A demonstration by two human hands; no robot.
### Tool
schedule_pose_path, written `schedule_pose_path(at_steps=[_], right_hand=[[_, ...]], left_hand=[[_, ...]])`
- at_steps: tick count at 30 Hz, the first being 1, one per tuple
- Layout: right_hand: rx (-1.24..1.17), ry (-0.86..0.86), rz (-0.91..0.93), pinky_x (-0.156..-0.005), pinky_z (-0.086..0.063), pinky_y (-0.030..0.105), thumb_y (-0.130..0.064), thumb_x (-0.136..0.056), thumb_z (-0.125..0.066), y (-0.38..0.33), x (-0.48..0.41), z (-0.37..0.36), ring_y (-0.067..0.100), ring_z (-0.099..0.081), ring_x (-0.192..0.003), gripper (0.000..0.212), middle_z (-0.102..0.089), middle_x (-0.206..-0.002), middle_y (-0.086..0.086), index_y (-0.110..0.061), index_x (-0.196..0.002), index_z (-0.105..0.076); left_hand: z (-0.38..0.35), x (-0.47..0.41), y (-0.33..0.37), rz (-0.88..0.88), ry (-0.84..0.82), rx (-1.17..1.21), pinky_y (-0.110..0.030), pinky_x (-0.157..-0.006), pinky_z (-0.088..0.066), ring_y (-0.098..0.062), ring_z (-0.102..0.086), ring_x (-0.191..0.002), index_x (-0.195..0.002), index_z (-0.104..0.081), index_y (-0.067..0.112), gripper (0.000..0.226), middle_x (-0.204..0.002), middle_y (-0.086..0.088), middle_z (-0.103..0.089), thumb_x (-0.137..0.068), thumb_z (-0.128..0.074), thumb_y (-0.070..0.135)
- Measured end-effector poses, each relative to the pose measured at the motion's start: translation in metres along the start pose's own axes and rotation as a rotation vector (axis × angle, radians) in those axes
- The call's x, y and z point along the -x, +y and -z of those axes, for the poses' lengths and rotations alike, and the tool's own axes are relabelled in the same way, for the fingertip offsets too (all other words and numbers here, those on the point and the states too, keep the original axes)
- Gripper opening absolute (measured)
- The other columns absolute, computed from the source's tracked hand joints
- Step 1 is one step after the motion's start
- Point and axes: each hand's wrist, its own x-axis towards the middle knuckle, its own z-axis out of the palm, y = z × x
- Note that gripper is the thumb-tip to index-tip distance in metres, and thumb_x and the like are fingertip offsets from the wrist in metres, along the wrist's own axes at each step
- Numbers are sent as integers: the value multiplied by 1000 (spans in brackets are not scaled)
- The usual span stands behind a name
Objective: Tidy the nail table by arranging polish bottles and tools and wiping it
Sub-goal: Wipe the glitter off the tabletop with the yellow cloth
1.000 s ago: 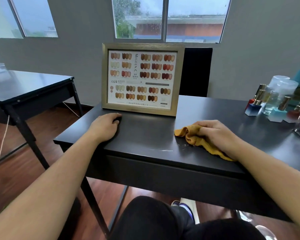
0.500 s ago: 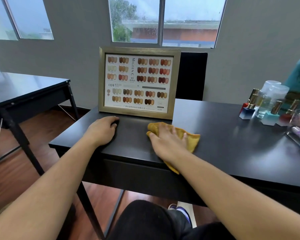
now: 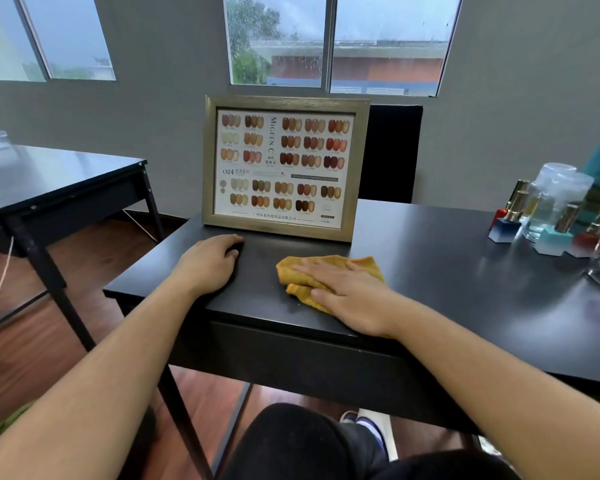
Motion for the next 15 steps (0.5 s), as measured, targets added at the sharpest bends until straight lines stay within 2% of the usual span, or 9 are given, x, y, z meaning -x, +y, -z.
schedule_pose_path(at_steps=[2,4,5,6,7,8,10,13,15], right_hand=[[-33,76,-101,-118,-10,34,-37,-100,-34,18,14,8,13,-20,-143,47,-26,-155,-9,-36,-146,-23],[-187,236,-217,-105,-28,30,-36,-99,-37,31,27,13,18,-38,-130,40,-44,-145,-1,-32,-139,-36],[-236,300,-246,-98,-31,28,-35,-99,-37,34,31,14,17,-42,-125,37,-49,-140,0,-31,-135,-41],[-206,298,-249,-98,-30,27,-36,-99,-36,34,33,15,16,-41,-128,36,-48,-140,-1,-29,-135,-43],[-117,235,-242,-105,-26,27,-38,-100,-34,33,33,15,15,-33,-136,40,-42,-146,-3,-28,-138,-40],[-10,146,-233,-113,-17,31,-42,-99,-30,33,31,13,13,-22,-143,47,-32,-153,-4,-26,-144,-32],[124,42,-260,-118,-2,36,-50,-98,-24,30,24,9,10,-4,-146,59,-11,-159,-7,-25,-151,-15],[159,16,-296,-118,2,40,-55,-96,-21,19,9,4,11,3,-147,65,1,-160,-6,-24,-152,-6],[149,1,-249,-118,2,43,-54,-96,-21,5,-4,-3,12,3,-147,65,2,-160,-5,-23,-151,-5]], left_hand=[[0,0,-1,-3,2,0,-36,-108,-31,-23,-40,-132,-136,-44,27,40,-144,2,-45,-97,-38,23],[0,-1,-1,-2,1,-1,-36,-108,-31,-23,-40,-131,-136,-44,28,40,-144,3,-45,-97,-39,23],[0,-1,-2,-2,2,0,-37,-108,-32,-23,-40,-131,-136,-45,28,40,-143,3,-45,-97,-39,23],[0,-1,-2,-2,3,1,-37,-108,-32,-23,-41,-131,-136,-45,28,40,-143,2,-46,-97,-39,23],[-1,-1,-2,-4,6,1,-37,-108,-32,-22,-41,-131,-135,-45,28,40,-143,2,-46,-96,-39,23],[-1,-1,-2,-5,8,0,-37,-108,-32,-22,-41,-131,-135,-45,27,40,-143,2,-46,-96,-39,23],[-1,-1,-2,-6,9,2,-36,-108,-31,-22,-41,-131,-135,-45,27,40,-143,2,-46,-96,-39,23],[-2,-1,0,0,11,2,-36,-108,-31,-22,-40,-131,-135,-45,27,40,-143,2,-45,-96,-39,22],[-2,0,1,8,5,3,-36,-108,-30,-22,-40,-132,-136,-44,27,41,-144,2,-45,-96,-38,21]])
